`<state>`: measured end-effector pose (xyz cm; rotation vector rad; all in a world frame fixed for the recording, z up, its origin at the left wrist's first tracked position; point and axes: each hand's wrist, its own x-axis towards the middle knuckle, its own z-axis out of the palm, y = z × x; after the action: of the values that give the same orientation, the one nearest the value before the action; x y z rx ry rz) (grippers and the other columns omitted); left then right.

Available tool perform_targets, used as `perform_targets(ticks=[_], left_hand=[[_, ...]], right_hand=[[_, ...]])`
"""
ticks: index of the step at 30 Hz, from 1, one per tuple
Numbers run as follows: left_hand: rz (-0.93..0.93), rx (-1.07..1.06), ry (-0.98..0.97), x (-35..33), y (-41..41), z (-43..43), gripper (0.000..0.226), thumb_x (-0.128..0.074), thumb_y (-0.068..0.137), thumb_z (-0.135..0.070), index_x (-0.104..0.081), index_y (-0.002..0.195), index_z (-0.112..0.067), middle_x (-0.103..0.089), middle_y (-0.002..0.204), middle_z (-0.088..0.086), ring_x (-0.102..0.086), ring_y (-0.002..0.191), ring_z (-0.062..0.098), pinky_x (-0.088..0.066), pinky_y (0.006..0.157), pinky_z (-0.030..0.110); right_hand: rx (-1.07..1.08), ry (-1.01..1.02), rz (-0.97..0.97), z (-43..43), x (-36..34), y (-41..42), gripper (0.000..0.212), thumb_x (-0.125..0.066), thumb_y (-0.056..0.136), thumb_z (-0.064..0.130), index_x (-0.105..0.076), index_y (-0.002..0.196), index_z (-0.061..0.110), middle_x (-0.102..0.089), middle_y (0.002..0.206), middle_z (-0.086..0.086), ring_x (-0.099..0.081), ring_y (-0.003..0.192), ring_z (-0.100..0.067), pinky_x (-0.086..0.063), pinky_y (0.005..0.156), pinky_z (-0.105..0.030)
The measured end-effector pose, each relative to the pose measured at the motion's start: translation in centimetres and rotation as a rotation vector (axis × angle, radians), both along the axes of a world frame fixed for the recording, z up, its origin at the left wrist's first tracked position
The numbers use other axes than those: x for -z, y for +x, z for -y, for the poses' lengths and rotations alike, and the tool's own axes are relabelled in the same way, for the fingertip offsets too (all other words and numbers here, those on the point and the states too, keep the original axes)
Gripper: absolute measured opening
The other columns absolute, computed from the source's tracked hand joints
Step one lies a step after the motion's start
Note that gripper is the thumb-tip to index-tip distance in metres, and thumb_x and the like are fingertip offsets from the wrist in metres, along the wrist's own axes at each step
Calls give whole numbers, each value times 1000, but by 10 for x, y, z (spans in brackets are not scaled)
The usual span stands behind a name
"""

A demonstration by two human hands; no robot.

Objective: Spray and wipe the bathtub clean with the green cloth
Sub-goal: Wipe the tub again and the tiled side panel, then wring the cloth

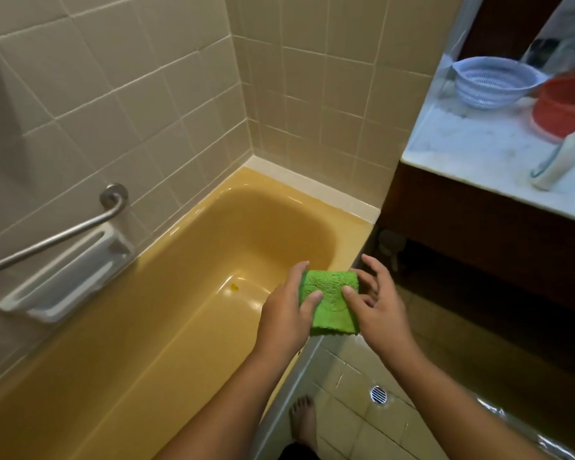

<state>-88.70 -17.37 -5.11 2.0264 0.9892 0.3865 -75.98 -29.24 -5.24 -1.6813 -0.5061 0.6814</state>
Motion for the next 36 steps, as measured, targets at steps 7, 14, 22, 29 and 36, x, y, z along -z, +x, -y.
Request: perform_targets(ticks=[7,14,22,29,36], left_hand=[[-68,91,-10,17,71,-50,52,-62,102,-37,-43,150,-38,-68,115,-2,-63,100,18,-53,83,35],[-112,37,-86,35,151,-82,54,-64,101,-35,-44,151,-33,-69,114,1,-64,97,22,-53,82,35],[-113,-282,-291,82,243,-100,61,-73,96,-26,-45,149,-31,-69,118,0,-67,100,19,-55,87,33],[-198,-588,-405,149,281,-89,54,-70,97,-19,-51,148,-22,-67,132,4,-63,117,22,-48,94,29],[-437,-600,-316,255,306,-93,53,-57,100,-19,-48,153,-19,-58,143,9,-53,131,29,-40,106,34]], right_hand=[[41,-77,-22,-40,25,65,63,-67,100,19,-39,152,40,-57,144,10,-74,98,-13,-65,78,-39],[3,-108,-107,-73,43,146,68,-66,100,11,-37,153,39,-53,145,13,-74,101,-13,-64,75,-36],[-223,-279,-136,-116,106,258,50,-66,100,12,-47,142,30,-64,129,-3,-75,95,-15,-64,83,-40],[-610,-525,-11,-141,183,310,36,-68,98,26,-56,131,35,-65,108,9,-72,93,-17,-63,82,-48],[-883,-608,86,-148,276,341,29,-61,97,42,-63,124,33,-72,102,12,-69,93,-12,-59,84,-42]])
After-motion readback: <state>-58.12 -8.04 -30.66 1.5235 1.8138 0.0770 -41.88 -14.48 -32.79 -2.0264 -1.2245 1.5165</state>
